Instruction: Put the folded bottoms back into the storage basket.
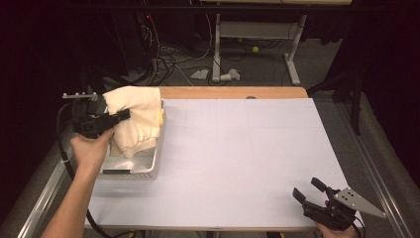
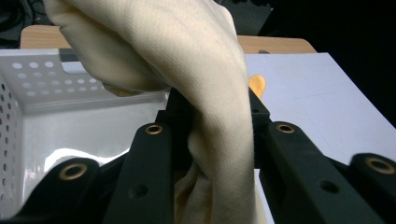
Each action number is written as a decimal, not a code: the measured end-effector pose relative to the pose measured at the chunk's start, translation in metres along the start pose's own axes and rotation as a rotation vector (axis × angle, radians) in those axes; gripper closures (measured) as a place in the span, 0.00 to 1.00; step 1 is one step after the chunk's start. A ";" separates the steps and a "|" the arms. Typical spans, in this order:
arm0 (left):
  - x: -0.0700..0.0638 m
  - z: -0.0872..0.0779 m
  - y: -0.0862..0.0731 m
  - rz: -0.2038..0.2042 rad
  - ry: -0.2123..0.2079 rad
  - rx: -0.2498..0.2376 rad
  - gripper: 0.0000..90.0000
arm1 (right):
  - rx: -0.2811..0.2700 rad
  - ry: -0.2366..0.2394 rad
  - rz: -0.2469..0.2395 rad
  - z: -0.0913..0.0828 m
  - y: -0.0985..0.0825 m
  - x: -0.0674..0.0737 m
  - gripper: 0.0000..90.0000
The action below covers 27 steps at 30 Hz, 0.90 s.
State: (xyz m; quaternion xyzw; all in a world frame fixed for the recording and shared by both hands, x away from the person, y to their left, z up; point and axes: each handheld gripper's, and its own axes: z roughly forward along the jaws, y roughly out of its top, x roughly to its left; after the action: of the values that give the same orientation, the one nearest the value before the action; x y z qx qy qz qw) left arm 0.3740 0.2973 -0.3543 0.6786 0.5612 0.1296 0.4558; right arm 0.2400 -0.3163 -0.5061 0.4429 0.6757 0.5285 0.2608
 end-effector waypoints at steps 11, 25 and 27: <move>0.010 0.007 -0.004 -0.020 0.028 0.017 0.77 | 0.001 0.000 -0.001 0.000 0.000 0.000 0.24; 0.017 0.019 -0.007 -0.041 0.042 0.039 0.77 | -0.001 0.002 0.001 0.000 0.000 0.000 0.24; 0.017 0.021 -0.008 -0.036 0.049 0.044 0.77 | 0.000 0.002 0.001 0.000 0.000 0.000 0.24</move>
State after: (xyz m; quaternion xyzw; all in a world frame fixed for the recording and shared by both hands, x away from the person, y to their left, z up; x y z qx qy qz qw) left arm 0.3888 0.3023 -0.3775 0.6750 0.5870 0.1256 0.4289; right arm 0.2396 -0.3163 -0.5060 0.4428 0.6755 0.5291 0.2601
